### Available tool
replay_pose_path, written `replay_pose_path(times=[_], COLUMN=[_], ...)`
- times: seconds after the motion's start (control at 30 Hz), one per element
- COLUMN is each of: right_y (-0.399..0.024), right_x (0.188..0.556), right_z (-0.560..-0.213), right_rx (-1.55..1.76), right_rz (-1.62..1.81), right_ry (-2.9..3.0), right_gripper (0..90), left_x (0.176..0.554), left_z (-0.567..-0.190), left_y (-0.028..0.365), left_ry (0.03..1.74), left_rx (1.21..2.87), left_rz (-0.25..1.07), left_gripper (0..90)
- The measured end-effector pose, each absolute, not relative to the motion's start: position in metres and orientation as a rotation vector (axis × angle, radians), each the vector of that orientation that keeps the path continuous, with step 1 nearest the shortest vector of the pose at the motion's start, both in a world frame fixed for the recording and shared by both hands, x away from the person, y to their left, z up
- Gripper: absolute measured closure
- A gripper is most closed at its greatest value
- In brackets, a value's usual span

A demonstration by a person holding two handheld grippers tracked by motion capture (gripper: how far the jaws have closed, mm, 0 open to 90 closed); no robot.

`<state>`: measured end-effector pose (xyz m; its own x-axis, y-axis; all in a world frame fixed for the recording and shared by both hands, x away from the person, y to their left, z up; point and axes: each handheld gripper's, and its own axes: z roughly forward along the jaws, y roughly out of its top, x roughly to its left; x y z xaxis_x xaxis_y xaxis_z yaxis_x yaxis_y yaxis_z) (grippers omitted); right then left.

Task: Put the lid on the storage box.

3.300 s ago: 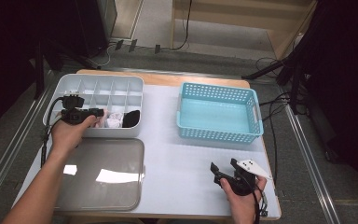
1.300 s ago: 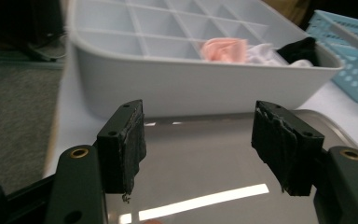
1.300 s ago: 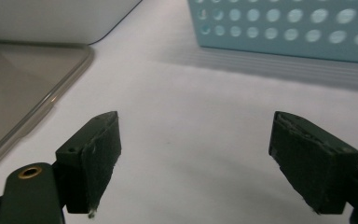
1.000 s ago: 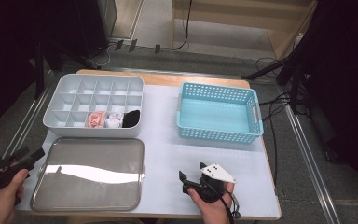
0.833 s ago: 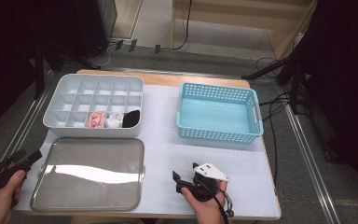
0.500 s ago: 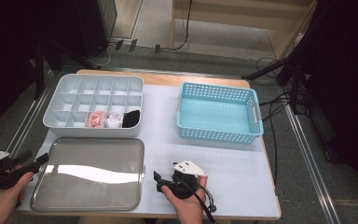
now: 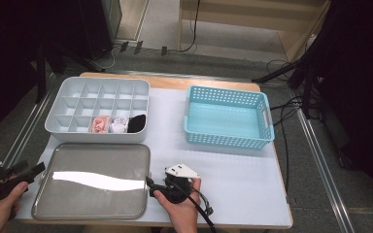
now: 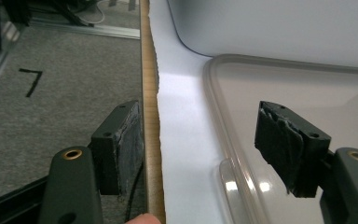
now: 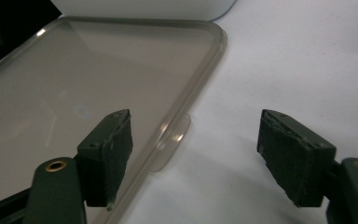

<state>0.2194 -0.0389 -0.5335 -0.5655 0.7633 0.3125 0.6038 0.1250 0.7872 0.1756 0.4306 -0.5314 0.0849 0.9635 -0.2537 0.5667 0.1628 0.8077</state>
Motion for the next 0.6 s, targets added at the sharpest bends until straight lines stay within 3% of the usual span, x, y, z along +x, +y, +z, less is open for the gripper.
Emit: replay_pose_path(times=[0.33, 0.6], right_y=[-0.041, -0.035], right_x=[0.223, 0.220], right_z=[-0.536, -0.538], right_rx=[1.481, 1.502], right_rz=[1.515, 1.495], right_ry=[2.177, 2.230], right_gripper=[44.8, 53.2], left_x=[0.174, 0.168], left_z=[-0.533, -0.534], left_y=[0.430, 0.411], left_ry=[1.596, 1.612], left_rx=[1.525, 1.568], left_rz=[0.519, 0.494], left_gripper=[35.7, 37.3])
